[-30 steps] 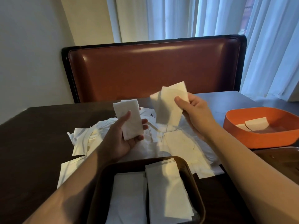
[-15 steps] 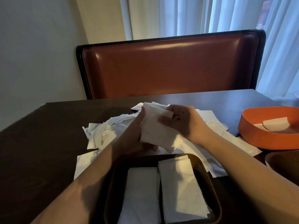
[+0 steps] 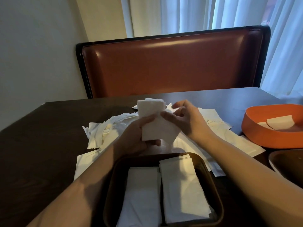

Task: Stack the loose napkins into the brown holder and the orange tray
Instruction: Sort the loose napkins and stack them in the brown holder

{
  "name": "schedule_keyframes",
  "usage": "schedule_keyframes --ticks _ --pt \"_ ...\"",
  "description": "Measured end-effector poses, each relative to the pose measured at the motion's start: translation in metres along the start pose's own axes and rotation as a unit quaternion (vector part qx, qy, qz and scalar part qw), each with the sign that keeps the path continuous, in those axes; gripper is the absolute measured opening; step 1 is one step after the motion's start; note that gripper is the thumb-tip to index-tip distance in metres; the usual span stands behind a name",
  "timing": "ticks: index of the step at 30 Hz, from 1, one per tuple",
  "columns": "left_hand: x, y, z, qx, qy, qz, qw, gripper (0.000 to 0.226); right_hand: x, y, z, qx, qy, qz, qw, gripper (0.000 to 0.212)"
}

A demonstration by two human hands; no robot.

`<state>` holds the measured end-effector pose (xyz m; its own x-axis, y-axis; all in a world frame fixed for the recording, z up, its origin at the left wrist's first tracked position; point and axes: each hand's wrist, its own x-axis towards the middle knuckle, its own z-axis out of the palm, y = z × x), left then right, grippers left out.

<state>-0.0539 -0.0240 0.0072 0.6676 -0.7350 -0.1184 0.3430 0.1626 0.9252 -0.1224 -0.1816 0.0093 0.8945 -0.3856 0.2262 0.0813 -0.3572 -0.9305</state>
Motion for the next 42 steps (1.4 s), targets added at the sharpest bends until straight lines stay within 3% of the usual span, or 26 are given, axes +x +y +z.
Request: schedule_keyframes --ticks 4,8,12,16,18,22,25,31,35,39,42 --pt "0.004 0.002 -0.003 -0.047 0.048 0.029 0.997 0.025 -0.002 0.008 -0.007 0.041 -0.128 0.020 0.991 0.040" --pt "0.004 0.002 -0.003 -0.059 0.038 0.021 0.997 0.038 0.001 0.005 -0.012 0.200 -0.077 0.040 0.976 0.030" --pt "0.005 0.002 -0.006 -0.054 0.010 0.020 0.998 0.055 0.001 -0.002 -0.018 0.232 -0.003 -0.034 0.972 0.011" --pt "0.007 -0.001 -0.007 -0.029 0.002 0.016 0.999 0.060 -0.008 -0.015 -0.022 0.301 -0.105 -0.014 0.948 0.020" --pt "0.005 0.000 -0.005 -0.029 -0.031 0.008 0.999 0.067 -0.011 -0.017 -0.017 0.271 -0.118 -0.030 0.955 0.019" --pt "0.002 0.001 -0.001 0.009 -0.065 -0.028 0.997 0.071 -0.007 -0.011 -0.004 0.207 -0.026 -0.049 0.977 0.016" --pt "0.003 -0.001 0.000 0.016 -0.071 -0.038 0.997 0.077 -0.005 -0.008 -0.002 0.177 -0.020 -0.036 0.983 0.012" --pt "0.007 -0.002 0.004 -0.002 -0.102 -0.043 0.994 0.085 -0.006 -0.007 0.000 0.220 -0.015 0.009 0.975 0.015" --pt "0.003 -0.003 0.005 0.020 -0.078 -0.028 0.996 0.066 -0.002 -0.003 0.006 0.206 -0.031 0.047 0.977 0.023" --pt "0.003 -0.002 0.000 -0.031 -0.087 -0.010 0.996 0.048 0.009 0.006 0.000 0.026 0.026 -0.020 0.999 0.035" --pt "0.008 -0.004 -0.008 -0.058 -0.050 0.016 0.997 0.049 0.016 0.017 -0.026 -0.155 0.018 -0.026 0.987 0.044"
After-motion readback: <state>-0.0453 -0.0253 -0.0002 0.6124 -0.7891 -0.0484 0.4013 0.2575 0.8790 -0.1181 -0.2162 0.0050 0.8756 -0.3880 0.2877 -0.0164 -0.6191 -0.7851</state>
